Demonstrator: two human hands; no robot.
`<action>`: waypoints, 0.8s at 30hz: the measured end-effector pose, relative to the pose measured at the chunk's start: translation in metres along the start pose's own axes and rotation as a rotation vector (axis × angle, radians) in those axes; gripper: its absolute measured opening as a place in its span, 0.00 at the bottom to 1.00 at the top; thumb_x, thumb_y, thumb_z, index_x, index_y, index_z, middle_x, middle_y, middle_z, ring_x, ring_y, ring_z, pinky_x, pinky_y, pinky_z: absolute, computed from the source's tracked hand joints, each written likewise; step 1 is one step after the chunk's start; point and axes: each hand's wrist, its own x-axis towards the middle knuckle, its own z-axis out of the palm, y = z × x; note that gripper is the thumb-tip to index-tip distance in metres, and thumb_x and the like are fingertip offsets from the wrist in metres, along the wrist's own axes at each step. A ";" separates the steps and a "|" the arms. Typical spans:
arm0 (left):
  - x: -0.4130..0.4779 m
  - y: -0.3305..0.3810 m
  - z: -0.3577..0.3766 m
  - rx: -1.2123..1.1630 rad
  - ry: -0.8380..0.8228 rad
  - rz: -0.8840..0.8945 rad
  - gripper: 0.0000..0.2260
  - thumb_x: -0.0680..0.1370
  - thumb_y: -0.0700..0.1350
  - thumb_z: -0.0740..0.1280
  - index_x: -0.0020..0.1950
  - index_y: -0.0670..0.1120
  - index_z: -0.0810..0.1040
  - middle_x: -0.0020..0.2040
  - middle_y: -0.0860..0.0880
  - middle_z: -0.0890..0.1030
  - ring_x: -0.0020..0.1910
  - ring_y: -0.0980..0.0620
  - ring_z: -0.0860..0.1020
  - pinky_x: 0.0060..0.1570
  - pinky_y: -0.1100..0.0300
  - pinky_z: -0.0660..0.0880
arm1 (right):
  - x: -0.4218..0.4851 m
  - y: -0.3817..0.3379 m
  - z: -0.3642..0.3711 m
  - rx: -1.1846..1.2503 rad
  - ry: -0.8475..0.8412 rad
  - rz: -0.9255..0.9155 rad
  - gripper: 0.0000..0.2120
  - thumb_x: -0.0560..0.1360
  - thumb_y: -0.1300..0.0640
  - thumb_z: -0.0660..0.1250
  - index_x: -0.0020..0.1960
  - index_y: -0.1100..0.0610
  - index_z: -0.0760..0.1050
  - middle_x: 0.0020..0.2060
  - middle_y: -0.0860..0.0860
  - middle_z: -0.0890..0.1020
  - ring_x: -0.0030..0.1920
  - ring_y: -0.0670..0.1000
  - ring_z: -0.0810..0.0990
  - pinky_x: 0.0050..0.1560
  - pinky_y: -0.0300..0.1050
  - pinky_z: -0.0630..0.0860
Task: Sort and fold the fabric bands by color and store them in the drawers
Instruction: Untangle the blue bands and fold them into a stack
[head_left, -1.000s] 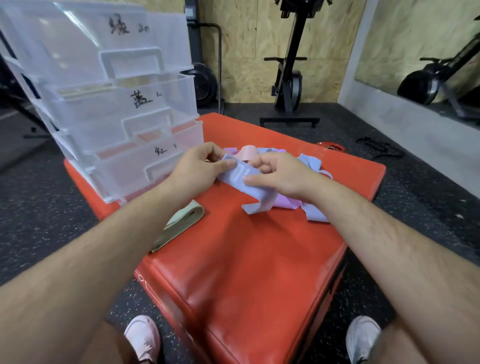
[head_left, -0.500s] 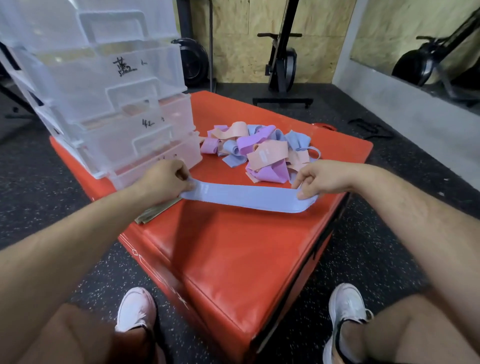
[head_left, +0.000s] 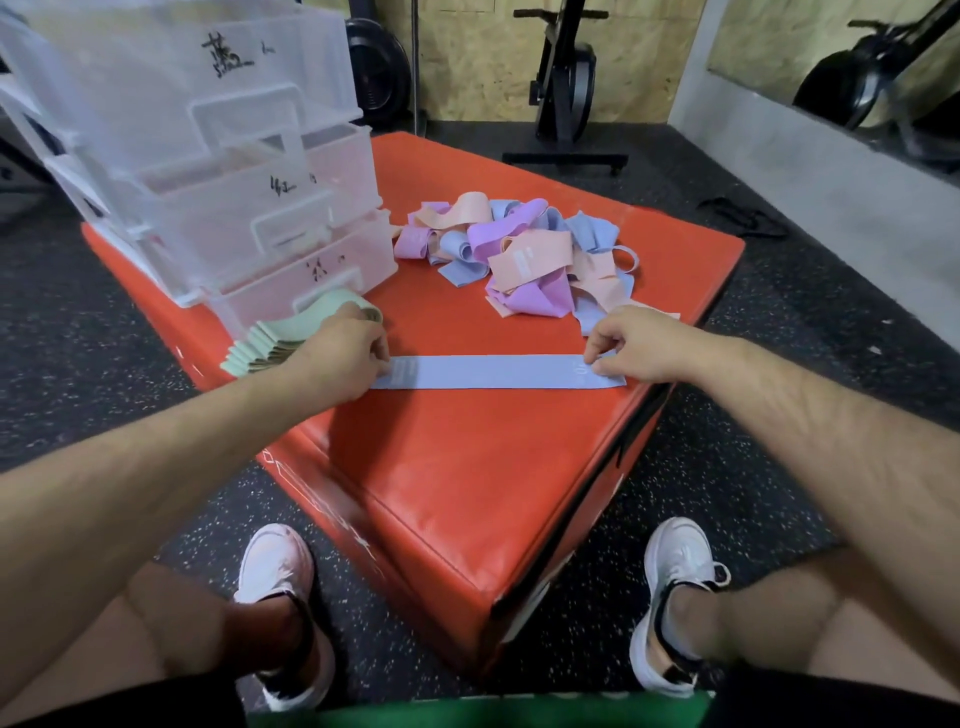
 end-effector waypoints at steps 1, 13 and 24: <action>0.001 0.000 0.000 0.013 0.000 -0.009 0.02 0.71 0.38 0.74 0.40 0.44 0.82 0.47 0.47 0.72 0.48 0.47 0.72 0.49 0.59 0.69 | 0.000 0.000 0.001 -0.029 0.019 -0.017 0.07 0.71 0.60 0.73 0.40 0.48 0.82 0.37 0.43 0.77 0.38 0.46 0.76 0.36 0.40 0.70; 0.025 0.042 -0.019 0.136 -0.032 0.034 0.03 0.74 0.45 0.68 0.43 0.46 0.80 0.42 0.52 0.80 0.43 0.52 0.75 0.42 0.62 0.67 | 0.014 -0.009 -0.027 -0.063 0.078 0.053 0.03 0.77 0.51 0.69 0.49 0.44 0.81 0.52 0.43 0.80 0.50 0.45 0.76 0.50 0.40 0.70; 0.088 0.126 0.010 -0.041 -0.150 0.194 0.06 0.75 0.44 0.70 0.50 0.45 0.81 0.50 0.49 0.82 0.50 0.49 0.78 0.49 0.58 0.74 | 0.032 -0.005 -0.035 -0.181 -0.089 0.139 0.12 0.78 0.57 0.66 0.60 0.53 0.82 0.58 0.50 0.82 0.56 0.53 0.79 0.55 0.42 0.75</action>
